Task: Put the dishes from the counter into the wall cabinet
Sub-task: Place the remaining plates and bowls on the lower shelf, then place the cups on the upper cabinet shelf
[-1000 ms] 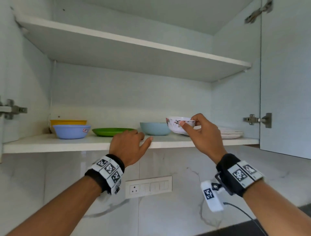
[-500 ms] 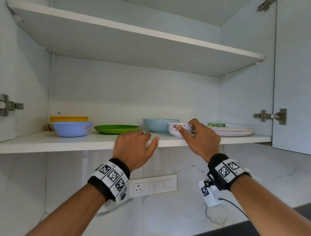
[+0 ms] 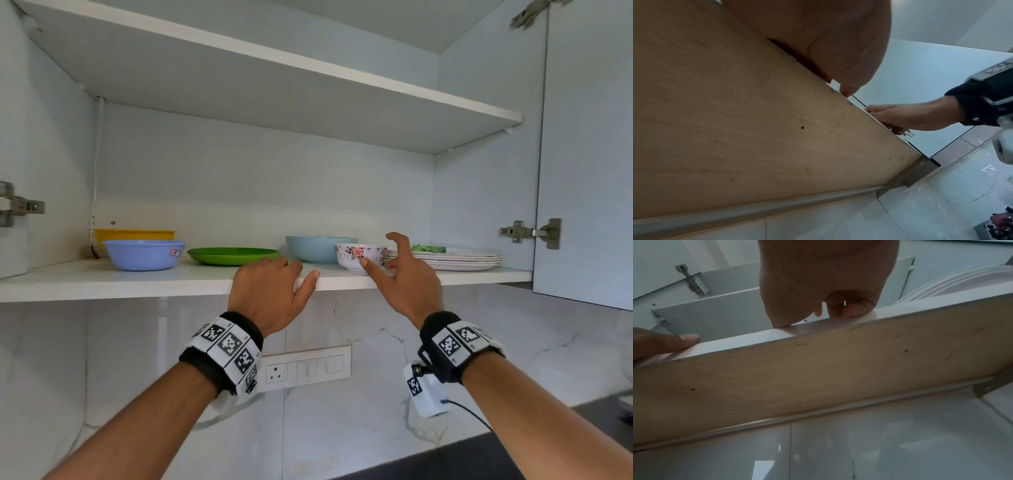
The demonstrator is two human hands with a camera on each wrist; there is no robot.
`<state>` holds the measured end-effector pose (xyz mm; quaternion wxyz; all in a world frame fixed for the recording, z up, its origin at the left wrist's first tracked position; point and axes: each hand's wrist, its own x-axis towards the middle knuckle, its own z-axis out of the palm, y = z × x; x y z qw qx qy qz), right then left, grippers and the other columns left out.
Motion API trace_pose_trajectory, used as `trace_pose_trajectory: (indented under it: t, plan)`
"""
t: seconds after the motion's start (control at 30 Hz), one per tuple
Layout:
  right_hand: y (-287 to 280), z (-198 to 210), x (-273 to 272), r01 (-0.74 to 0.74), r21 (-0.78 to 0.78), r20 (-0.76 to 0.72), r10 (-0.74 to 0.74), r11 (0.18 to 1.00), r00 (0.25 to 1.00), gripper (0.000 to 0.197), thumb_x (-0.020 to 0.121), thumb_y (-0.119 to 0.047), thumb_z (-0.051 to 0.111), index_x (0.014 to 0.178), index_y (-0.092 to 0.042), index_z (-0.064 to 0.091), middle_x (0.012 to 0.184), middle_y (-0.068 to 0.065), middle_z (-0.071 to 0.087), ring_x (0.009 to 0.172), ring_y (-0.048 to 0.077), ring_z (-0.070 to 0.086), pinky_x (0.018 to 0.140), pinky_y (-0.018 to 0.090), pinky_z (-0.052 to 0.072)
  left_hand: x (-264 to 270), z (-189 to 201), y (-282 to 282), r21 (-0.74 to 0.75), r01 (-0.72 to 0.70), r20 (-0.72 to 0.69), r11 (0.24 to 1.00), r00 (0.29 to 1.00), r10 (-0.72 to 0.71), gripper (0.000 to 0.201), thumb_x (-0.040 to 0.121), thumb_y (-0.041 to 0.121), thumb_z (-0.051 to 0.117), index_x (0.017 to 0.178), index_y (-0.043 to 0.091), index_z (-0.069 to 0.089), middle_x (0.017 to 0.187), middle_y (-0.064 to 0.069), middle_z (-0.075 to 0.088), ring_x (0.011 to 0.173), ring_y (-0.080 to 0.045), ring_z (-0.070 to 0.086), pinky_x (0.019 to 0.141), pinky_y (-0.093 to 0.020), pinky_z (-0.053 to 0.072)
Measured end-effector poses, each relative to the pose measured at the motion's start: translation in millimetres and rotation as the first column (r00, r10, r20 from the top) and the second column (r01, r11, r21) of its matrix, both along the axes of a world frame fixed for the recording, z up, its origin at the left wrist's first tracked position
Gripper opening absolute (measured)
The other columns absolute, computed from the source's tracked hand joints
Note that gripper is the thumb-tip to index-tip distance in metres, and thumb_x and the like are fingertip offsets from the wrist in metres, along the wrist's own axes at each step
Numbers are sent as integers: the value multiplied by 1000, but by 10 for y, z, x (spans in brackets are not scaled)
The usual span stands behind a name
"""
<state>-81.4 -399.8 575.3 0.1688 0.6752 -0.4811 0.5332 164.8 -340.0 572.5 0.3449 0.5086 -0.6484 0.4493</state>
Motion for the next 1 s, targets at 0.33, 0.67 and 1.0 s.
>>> trace_pose_trajectory:
  t: [0.33, 0.67, 1.0]
  plan:
    - [165, -661, -98, -164, 34, -80, 166, 986, 983, 63, 93, -33, 63, 149, -25, 35, 160, -1, 27, 150, 18, 18, 116, 37, 26, 104, -23, 214, 179, 167, -67, 970, 985, -158, 51, 88, 55, 37, 112, 24, 70, 94, -1, 73, 82, -24, 66, 67, -32, 47]
    - [502, -1959, 101, -227, 328, -7, 243, 917, 970, 22, 85, -25, 73, 106, -28, 69, 135, -1, 51, 127, 24, 44, 99, 31, 36, 326, -1622, 745, 272, 339, -217, 900, 933, -286, 47, 88, 44, 52, 130, 24, 56, 134, 2, 57, 121, -21, 52, 98, -41, 37]
    - [1031, -3830, 711, -164, 848, -149, 524, 504, 838, 34, 88, -39, 65, 122, -34, 62, 141, -7, 44, 135, 15, 35, 109, 31, 32, 892, -3875, 1330, 868, 216, -342, 447, 913, 221, 55, 76, 63, 52, 123, 35, 56, 127, 10, 54, 118, -17, 50, 97, -39, 43]
